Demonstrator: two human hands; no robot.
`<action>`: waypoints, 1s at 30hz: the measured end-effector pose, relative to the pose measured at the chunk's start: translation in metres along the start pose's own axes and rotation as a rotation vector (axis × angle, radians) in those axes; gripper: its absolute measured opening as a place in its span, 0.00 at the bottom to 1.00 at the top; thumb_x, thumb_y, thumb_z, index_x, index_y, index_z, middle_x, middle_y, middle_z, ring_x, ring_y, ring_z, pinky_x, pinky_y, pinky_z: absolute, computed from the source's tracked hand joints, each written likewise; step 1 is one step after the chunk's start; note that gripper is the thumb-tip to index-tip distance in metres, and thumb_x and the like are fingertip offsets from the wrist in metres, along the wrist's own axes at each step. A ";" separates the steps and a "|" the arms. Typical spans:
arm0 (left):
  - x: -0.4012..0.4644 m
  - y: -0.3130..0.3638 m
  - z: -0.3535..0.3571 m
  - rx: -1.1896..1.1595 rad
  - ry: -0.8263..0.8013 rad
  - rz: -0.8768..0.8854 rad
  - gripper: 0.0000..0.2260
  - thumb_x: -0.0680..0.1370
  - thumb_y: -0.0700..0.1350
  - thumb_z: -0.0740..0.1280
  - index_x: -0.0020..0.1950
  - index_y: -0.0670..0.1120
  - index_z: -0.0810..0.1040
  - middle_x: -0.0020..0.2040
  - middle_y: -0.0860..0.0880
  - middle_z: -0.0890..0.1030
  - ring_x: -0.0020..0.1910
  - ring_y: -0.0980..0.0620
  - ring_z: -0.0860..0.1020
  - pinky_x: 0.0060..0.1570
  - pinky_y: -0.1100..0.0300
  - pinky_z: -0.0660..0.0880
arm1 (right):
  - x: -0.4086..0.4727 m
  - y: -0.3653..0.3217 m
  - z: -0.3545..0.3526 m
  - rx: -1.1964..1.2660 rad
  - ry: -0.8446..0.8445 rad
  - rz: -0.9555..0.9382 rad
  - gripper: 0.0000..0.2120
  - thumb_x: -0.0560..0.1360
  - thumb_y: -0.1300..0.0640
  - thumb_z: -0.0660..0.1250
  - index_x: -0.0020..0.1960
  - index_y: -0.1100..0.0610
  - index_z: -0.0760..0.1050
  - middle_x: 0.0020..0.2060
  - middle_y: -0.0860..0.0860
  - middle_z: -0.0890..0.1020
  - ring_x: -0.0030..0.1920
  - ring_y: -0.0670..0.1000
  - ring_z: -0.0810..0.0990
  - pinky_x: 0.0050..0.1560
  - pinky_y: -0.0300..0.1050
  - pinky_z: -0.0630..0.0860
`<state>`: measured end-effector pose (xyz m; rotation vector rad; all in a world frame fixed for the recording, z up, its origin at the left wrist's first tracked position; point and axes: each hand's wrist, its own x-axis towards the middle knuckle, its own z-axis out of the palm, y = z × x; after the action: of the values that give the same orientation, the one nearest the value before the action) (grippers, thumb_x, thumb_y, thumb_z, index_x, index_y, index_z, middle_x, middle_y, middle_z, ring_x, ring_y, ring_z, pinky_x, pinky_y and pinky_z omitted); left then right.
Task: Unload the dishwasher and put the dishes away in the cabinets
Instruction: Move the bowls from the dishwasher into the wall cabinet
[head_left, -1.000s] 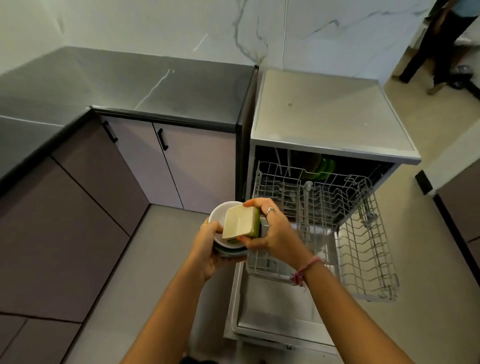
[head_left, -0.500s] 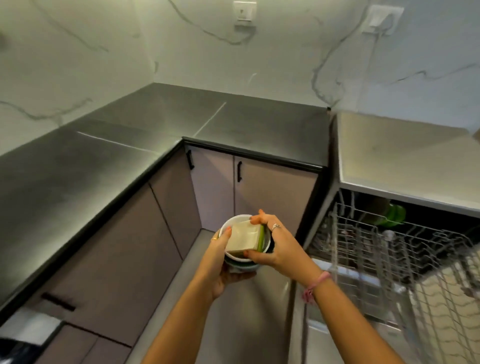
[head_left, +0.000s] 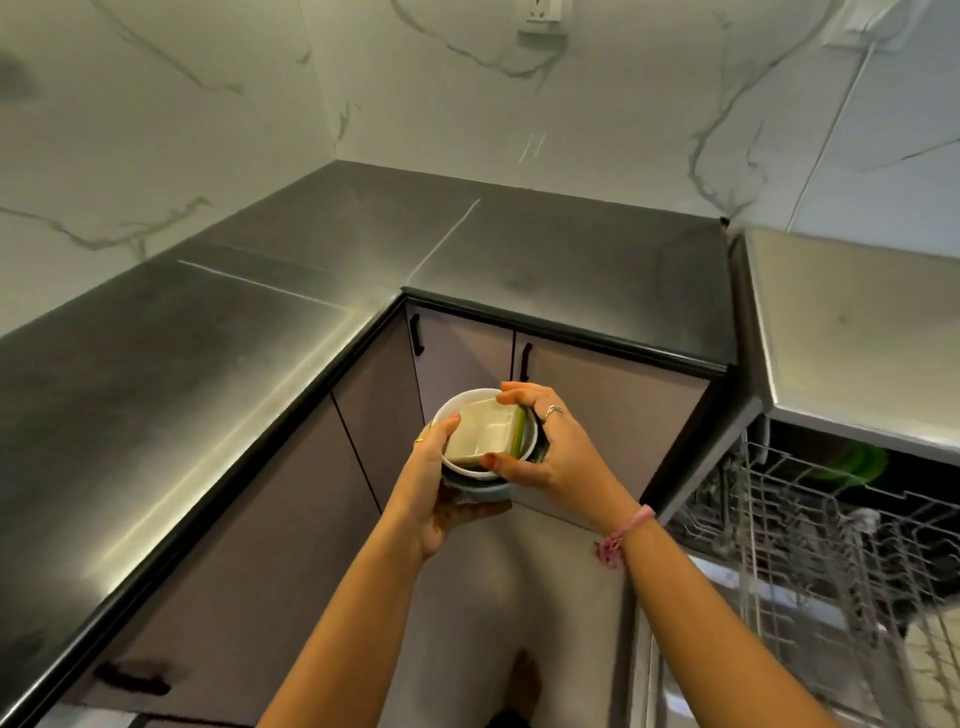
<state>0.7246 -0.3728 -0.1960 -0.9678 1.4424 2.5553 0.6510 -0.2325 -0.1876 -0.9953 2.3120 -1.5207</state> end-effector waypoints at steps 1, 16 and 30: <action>0.011 0.009 0.003 0.005 -0.007 0.010 0.23 0.74 0.59 0.65 0.65 0.49 0.72 0.56 0.38 0.80 0.50 0.39 0.82 0.43 0.44 0.80 | 0.014 0.003 -0.003 0.010 0.018 -0.012 0.30 0.63 0.38 0.71 0.61 0.45 0.67 0.63 0.43 0.69 0.63 0.37 0.68 0.61 0.27 0.67; 0.129 0.182 0.083 0.035 -0.074 0.210 0.19 0.75 0.52 0.63 0.62 0.44 0.75 0.52 0.37 0.83 0.50 0.38 0.82 0.48 0.41 0.79 | 0.225 -0.007 -0.092 0.146 0.070 -0.167 0.29 0.60 0.40 0.72 0.58 0.43 0.69 0.57 0.39 0.74 0.56 0.37 0.74 0.53 0.30 0.73; 0.171 0.275 0.086 0.023 -0.162 0.221 0.20 0.73 0.51 0.68 0.63 0.47 0.73 0.53 0.36 0.82 0.48 0.36 0.82 0.38 0.46 0.79 | 0.331 -0.023 -0.108 0.041 0.091 -0.234 0.24 0.66 0.42 0.74 0.58 0.42 0.69 0.54 0.38 0.75 0.56 0.38 0.75 0.55 0.37 0.77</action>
<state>0.4528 -0.5026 -0.0499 -0.6117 1.6087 2.6854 0.3572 -0.3676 -0.0562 -1.2475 2.2793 -1.7265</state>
